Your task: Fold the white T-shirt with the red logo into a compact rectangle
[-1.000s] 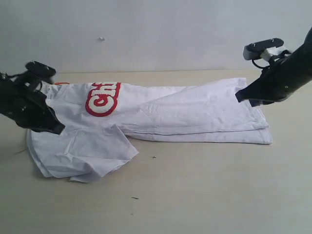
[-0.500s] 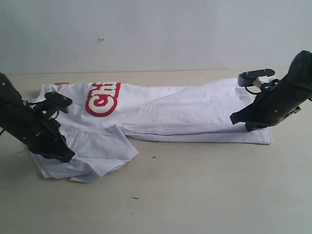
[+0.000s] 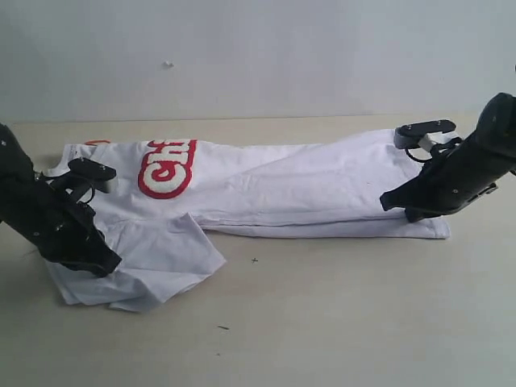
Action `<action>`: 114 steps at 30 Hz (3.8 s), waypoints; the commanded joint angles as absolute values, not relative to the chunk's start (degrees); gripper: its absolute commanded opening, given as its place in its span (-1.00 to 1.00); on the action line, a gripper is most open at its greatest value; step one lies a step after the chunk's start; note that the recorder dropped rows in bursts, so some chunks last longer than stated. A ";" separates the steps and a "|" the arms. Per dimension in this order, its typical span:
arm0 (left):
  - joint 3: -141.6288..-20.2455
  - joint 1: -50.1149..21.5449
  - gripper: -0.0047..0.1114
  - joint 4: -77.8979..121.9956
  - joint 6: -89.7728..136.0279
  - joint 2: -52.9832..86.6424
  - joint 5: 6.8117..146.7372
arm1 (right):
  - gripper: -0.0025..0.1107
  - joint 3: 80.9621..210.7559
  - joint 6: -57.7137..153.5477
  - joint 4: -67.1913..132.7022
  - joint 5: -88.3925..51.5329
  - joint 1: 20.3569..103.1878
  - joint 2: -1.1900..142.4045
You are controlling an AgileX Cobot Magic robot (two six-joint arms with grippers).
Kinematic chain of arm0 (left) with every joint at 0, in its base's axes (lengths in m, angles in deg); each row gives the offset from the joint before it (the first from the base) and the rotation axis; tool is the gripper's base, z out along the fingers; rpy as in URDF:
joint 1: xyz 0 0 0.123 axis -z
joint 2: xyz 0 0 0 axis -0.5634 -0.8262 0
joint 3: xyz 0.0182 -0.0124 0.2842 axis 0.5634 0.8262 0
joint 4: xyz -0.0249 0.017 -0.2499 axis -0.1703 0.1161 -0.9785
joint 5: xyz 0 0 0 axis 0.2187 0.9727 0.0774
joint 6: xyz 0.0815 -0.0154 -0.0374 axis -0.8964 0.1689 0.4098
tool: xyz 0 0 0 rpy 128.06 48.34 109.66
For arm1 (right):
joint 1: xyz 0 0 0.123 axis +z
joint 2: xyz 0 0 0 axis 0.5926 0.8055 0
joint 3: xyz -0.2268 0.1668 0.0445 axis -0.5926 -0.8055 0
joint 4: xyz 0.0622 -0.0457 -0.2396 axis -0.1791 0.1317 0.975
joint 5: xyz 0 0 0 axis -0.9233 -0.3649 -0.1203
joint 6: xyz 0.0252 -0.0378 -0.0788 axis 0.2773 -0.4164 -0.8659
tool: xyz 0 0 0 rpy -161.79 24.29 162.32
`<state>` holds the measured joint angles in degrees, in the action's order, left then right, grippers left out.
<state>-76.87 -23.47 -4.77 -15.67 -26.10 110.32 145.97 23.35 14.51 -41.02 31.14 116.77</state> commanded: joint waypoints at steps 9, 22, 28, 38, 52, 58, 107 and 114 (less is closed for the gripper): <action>-72.23 -23.38 -0.92 0.86 -12.05 -27.11 120.27 | -0.96 138.12 25.87 16.26 -44.15 31.05 113.46; -72.23 -23.38 -0.92 4.74 -7.24 -18.49 120.35 | -0.96 134.26 27.31 16.26 -48.14 31.05 105.99; -72.23 -23.38 -0.92 2.35 -7.49 -11.37 119.74 | -0.96 134.26 27.31 15.12 -48.47 31.05 100.89; -69.50 -14.35 -0.70 -8.72 -22.81 -4.44 125.43 | -0.96 134.26 27.08 14.83 -48.65 31.05 93.44; -66.46 5.12 0.09 15.82 -3.52 -10.22 105.93 | -0.96 134.26 27.28 14.15 -48.09 31.05 92.94; -66.46 5.12 0.14 15.63 -3.61 -14.38 105.30 | -0.96 134.26 27.15 13.91 -46.82 31.05 92.94; -69.27 2.51 -0.41 104.55 6.42 -10.81 93.99 | -0.96 134.26 26.74 13.29 -38.39 31.05 92.94; -73.77 2.27 -0.25 113.28 21.89 -12.96 95.45 | -0.96 134.26 26.65 13.29 -38.15 31.05 92.94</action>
